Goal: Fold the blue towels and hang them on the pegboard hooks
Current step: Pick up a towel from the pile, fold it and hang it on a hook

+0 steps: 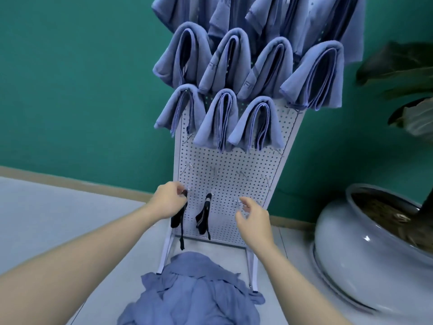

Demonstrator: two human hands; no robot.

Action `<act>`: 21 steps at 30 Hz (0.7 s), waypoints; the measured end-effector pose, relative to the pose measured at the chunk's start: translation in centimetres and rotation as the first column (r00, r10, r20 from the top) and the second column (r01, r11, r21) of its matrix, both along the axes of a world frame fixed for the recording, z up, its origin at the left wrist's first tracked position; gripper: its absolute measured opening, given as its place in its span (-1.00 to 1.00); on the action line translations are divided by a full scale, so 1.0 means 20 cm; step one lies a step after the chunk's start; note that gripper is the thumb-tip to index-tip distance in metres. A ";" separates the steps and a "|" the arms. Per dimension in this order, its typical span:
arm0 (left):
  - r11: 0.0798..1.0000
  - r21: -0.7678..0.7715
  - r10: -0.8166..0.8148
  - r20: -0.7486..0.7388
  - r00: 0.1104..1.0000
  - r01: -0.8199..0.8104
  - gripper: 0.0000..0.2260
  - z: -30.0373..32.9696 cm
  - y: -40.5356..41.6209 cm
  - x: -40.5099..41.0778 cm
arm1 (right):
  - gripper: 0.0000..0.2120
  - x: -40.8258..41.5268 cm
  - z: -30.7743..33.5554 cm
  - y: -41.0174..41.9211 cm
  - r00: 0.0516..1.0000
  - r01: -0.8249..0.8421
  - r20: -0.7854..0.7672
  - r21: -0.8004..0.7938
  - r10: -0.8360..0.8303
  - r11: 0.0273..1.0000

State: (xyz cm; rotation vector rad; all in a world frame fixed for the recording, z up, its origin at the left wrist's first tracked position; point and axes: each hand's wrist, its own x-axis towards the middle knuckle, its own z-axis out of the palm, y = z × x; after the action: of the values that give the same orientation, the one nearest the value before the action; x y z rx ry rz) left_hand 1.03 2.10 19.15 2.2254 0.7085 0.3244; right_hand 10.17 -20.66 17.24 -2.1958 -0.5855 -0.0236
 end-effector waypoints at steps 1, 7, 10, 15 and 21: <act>1.000 -0.005 -0.001 -0.027 1.000 0.001 -0.72 -0.06 0.01 -0.02 | -0.58 -0.02 -0.06 0.01 0.999 -0.012 -0.039 -0.017 0.012 1.000; 0.996 -0.076 -0.067 -0.151 0.986 0.056 -0.77 -0.44 -0.01 -0.09 | -0.57 -0.09 -0.48 0.00 0.983 -0.144 -0.152 -0.305 0.101 0.941; 0.992 -0.080 -0.114 -0.224 0.968 0.098 -0.74 -0.61 -0.02 -0.07 | -0.58 -0.09 -0.68 -0.07 0.957 -0.257 -0.240 -0.452 0.162 0.854; 0.977 -0.142 -0.196 -0.318 0.928 0.158 -0.66 -0.90 -0.06 -0.02 | -0.69 -0.04 -0.92 -0.12 0.931 -0.304 -0.332 -0.476 0.152 0.825; 0.955 -0.193 -0.286 -0.382 0.879 0.227 -0.61 -1.19 -0.13 0.06 | -0.57 0.02 -1.14 -0.13 0.929 -0.266 -0.356 -0.440 0.105 0.858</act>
State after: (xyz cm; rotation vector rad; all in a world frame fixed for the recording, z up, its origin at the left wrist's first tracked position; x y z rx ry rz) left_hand 2.20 -0.54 -4.57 2.2333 0.6125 -0.3261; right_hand 10.53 -23.23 -5.64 -2.5317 -0.6687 0.6410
